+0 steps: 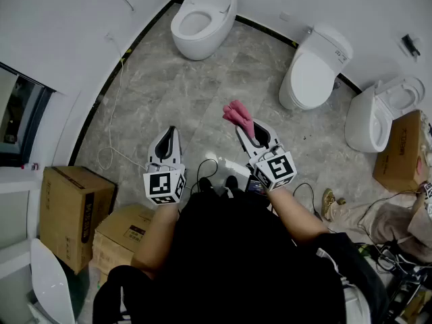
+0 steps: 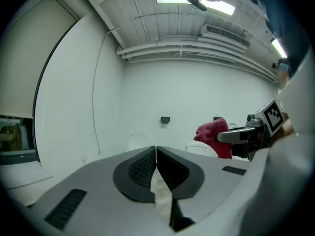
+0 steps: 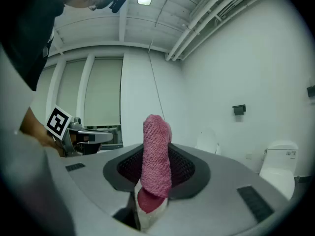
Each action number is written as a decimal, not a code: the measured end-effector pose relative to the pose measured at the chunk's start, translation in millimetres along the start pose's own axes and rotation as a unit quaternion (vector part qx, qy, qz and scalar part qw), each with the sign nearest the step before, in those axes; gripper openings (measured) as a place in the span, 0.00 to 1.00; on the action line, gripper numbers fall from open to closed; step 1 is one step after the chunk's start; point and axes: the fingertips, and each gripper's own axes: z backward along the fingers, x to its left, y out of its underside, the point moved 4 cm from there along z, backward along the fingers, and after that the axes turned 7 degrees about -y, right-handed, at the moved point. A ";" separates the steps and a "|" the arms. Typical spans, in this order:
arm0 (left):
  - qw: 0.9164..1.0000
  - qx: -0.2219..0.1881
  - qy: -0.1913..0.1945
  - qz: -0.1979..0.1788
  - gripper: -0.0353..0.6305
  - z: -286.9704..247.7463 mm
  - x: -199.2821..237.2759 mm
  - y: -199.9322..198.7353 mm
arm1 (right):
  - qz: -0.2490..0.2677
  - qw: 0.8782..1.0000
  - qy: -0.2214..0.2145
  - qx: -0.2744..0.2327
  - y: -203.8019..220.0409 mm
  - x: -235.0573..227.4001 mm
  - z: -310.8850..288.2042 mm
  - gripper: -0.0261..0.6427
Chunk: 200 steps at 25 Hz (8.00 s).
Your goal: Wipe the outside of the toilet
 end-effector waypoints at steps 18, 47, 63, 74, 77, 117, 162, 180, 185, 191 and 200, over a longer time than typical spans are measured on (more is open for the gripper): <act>0.998 -0.011 0.044 0.041 0.08 -3.5 -65.3 -7.5 | -0.020 0.998 -0.015 -0.058 -5.8 -67.5 62.5 0.24; 0.994 -0.006 0.095 0.057 0.08 -261.1 64.8 -41.9 | -0.062 0.997 0.037 -0.028 -46.5 -206.9 -170.6 0.24; 0.986 0.011 0.165 0.029 0.08 -477.8 91.5 -52.2 | -0.101 0.987 0.120 -0.044 -36.5 -349.3 -276.1 0.24; 0.985 0.036 0.165 -0.014 0.08 -641.7 88.6 -87.0 | -0.102 0.982 0.158 -0.023 -53.1 -484.4 -368.9 0.24; 0.984 0.039 0.170 -0.024 0.08 -679.0 88.6 -95.5 | -0.104 0.982 0.155 -0.027 -56.1 -512.2 -382.2 0.24; 0.874 0.180 0.441 -0.099 0.08 -1025.0 48.8 137.1 | -0.148 0.940 0.283 0.121 206.4 -769.9 -612.0 0.24; 0.859 0.260 0.432 -0.088 0.08 -1007.5 18.3 248.9 | -0.088 0.937 0.005 0.338 405.1 -630.9 -662.4 0.23; 0.858 0.278 0.422 -0.090 0.08 -989.2 25.1 263.6 | -0.147 0.916 -0.080 0.364 438.2 -507.6 -651.9 0.23; 0.855 0.282 0.425 -0.096 0.08 -988.8 23.4 264.1 | -0.152 0.896 -0.179 0.377 445.8 -466.1 -649.9 0.23; 0.861 0.282 0.413 -0.094 0.08 -996.7 23.5 259.4 | -0.169 0.907 -0.141 0.359 434.8 -514.4 -630.1 0.23; 0.868 0.271 0.404 -0.100 0.08 -1015.9 13.7 246.9 | -0.136 0.948 0.042 0.283 372.8 -716.2 -611.2 0.23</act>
